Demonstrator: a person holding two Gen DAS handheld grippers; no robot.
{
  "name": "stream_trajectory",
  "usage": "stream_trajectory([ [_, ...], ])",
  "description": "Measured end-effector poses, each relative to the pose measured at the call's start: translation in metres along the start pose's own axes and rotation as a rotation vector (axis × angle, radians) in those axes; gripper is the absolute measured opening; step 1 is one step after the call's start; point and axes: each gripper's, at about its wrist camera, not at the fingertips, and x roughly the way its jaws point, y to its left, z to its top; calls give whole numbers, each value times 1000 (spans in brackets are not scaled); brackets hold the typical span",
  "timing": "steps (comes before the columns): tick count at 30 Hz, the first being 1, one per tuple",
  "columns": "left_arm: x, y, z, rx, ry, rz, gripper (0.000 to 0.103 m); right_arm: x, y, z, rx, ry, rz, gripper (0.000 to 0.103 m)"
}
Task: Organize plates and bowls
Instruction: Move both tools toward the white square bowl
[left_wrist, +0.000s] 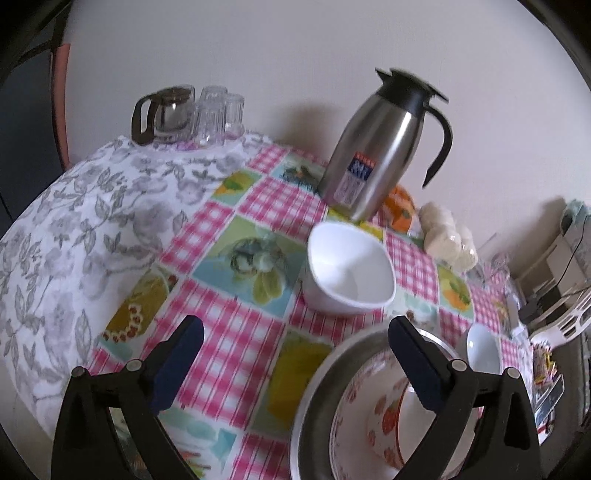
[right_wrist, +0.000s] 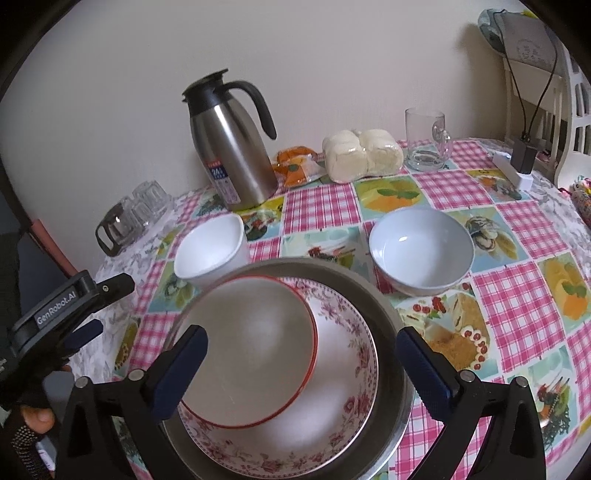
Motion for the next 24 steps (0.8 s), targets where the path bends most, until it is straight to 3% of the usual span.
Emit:
stream_trajectory([
  [6,3,5,9,4,-59,0,100,-2,2,13,2,-7,-4,103],
  [11,15,8,14,-13,-11,-59,100,-2,12,31,-26,4,16,103],
  [15,25,6,13,18,-4,-44,100,-2,21,52,-64,10,-14,103],
  [24,53,17,19,-15,89,-50,100,22,48,97,-134,123,33,103],
])
